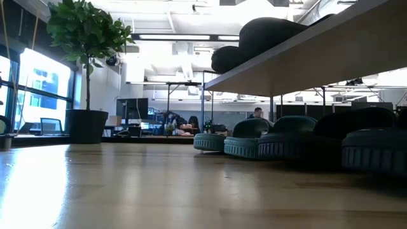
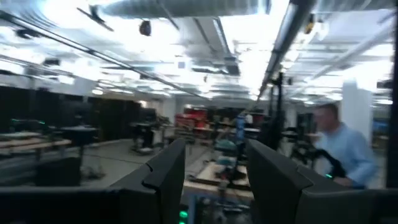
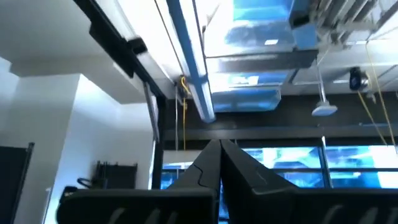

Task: Pick and place slides into the shelf
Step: Return to Home Position

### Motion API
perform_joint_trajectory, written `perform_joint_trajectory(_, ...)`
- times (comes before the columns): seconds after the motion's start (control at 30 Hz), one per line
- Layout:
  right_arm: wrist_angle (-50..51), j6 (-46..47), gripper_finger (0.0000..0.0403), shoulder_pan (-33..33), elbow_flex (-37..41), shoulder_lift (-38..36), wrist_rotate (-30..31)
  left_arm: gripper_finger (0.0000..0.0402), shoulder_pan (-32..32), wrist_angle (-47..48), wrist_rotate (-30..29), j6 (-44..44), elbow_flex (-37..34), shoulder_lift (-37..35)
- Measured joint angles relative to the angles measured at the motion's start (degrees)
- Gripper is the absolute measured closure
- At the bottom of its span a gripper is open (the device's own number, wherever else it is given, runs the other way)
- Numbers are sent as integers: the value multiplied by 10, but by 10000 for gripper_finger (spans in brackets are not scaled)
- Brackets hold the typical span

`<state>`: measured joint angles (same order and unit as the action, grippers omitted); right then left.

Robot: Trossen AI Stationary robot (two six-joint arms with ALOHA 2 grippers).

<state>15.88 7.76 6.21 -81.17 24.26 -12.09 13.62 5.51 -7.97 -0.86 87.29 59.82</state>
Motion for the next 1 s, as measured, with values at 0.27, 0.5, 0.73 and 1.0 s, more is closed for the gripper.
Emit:
perform_joint_trajectory(0.27, 45, 1, 403, -1, 39, -11, 22, 247, 44, 80, 8, -29, -24, -61)
perform_joint_trajectory(0.5, -210, 84, 403, -1, 293, -46, -30, 247, 44, 2, -42, -70, -201, -164)
perform_joint_trajectory(0.73, -234, 81, 403, -1, 395, -202, 53, 247, 44, -39, -83, -112, -356, -306)
perform_joint_trajectory(1.0, -280, 139, 403, -1, 493, -216, 86, 247, 44, -58, -101, -142, -467, -422)
